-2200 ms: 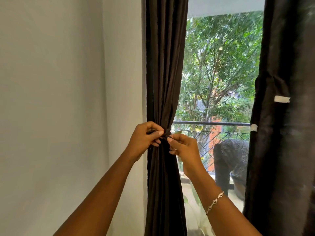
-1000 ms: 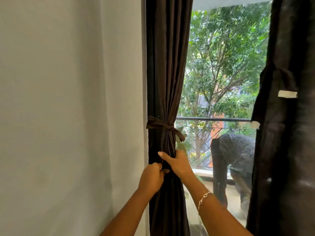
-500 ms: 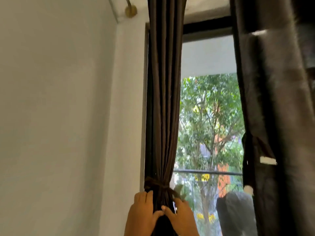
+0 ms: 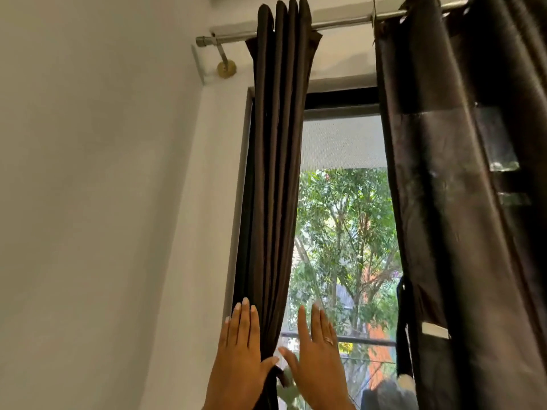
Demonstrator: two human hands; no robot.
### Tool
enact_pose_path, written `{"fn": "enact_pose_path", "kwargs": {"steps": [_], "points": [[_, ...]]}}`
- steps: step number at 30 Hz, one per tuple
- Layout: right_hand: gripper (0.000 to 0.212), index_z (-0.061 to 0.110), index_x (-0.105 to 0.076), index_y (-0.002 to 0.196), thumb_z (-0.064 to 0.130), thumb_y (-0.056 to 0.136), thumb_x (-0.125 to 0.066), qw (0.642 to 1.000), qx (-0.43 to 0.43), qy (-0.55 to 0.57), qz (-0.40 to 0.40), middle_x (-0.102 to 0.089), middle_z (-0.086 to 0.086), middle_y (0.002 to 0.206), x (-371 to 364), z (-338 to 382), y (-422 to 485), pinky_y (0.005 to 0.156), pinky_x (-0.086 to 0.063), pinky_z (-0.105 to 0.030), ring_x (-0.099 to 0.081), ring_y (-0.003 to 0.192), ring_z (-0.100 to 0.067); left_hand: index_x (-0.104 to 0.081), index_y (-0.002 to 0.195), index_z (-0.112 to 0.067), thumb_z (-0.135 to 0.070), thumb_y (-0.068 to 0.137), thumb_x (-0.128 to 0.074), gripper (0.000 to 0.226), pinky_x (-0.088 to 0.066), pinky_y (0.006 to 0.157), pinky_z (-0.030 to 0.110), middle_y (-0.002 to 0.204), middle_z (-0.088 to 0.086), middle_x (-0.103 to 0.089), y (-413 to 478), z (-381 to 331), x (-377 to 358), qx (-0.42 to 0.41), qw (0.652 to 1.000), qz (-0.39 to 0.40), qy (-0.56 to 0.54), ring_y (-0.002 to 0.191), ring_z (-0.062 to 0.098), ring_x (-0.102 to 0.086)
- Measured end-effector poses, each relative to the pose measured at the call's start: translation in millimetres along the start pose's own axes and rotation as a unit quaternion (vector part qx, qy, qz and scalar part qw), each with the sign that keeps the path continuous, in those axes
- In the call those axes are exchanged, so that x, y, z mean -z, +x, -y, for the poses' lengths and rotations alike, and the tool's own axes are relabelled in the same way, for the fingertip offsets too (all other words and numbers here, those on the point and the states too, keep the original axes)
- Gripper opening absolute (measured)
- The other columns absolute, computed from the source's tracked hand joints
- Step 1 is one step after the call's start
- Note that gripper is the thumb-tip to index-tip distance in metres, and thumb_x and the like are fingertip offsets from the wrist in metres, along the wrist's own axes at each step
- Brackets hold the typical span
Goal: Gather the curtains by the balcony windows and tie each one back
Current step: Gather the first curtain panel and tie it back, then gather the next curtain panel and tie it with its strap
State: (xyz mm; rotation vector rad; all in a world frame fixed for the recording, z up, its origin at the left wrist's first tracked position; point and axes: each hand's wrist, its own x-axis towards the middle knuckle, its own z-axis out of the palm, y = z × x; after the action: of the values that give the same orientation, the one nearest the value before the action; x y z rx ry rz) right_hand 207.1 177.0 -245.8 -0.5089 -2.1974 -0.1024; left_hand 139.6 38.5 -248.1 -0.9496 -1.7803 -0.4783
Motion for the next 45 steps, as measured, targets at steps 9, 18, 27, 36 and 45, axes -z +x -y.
{"fn": "enact_pose_path", "kwargs": {"steps": [9, 18, 27, 36, 45], "points": [[0.078, 0.020, 0.036, 0.131, 0.054, 0.095, -0.023, 0.998, 0.027, -0.059, -0.004, 0.044, -0.005, 0.139, -13, -21, -33, 0.105, 0.033, -0.030, 0.036, 0.134, -0.029, -0.026, 0.139, 0.004, -0.056, 0.084, -0.039, 0.083, 0.003, 0.113, 0.037, 0.146, 0.021, -0.028, -24, -27, -23, -0.011, 0.999, 0.034, -0.010, 0.137, 0.033, -0.028], [0.073, 0.014, 0.022, 0.140, 0.044, 0.098, -0.030, 0.992, -0.025, -0.095, 0.073, 0.019, -0.019, 0.153, -56, -39, -117, 0.114, 0.017, -0.039, 0.019, 0.142, -0.034, 0.026, 0.137, -0.004, -0.056, 0.093, -0.025, 0.085, 0.020, 0.110, 0.036, 0.150, 0.015, 0.026, -93, -58, -77, -0.040, 0.983, 0.171, -0.050, 0.140, 0.029, 0.023], [0.071, 0.011, 0.009, 0.147, 0.043, 0.098, -0.031, 0.973, -0.111, -0.113, 0.170, 0.013, -0.019, 0.155, -93, -74, -227, 0.114, 0.015, -0.039, 0.014, 0.143, -0.035, 0.026, 0.137, -0.004, -0.059, 0.092, -0.024, 0.087, 0.018, 0.111, 0.037, 0.142, 0.013, 0.036, -193, -102, -112, -0.098, 0.943, 0.297, -0.111, 0.130, 0.028, 0.035], [0.072, 0.012, 0.008, 0.147, 0.045, 0.097, -0.031, 0.937, -0.221, -0.185, 0.196, 0.010, -0.019, 0.156, -61, -129, -305, 0.115, 0.012, -0.040, 0.010, 0.144, -0.033, 0.016, 0.144, -0.005, -0.052, 0.093, -0.034, 0.086, 0.019, 0.111, 0.034, 0.154, 0.014, 0.019, -229, -199, -108, -0.153, 0.900, 0.345, -0.218, 0.143, 0.027, 0.018], [0.070, 0.015, 0.011, 0.147, 0.047, 0.098, -0.027, 0.921, -0.288, -0.204, 0.164, 0.013, -0.017, 0.156, 11, -194, -338, 0.117, 0.007, -0.039, 0.012, 0.145, -0.030, 0.022, 0.139, -0.005, -0.052, 0.094, -0.032, 0.084, 0.019, 0.111, 0.037, 0.147, 0.011, 0.029, -218, -284, -90, -0.206, 0.896, 0.311, -0.240, 0.141, 0.029, 0.022]]}}
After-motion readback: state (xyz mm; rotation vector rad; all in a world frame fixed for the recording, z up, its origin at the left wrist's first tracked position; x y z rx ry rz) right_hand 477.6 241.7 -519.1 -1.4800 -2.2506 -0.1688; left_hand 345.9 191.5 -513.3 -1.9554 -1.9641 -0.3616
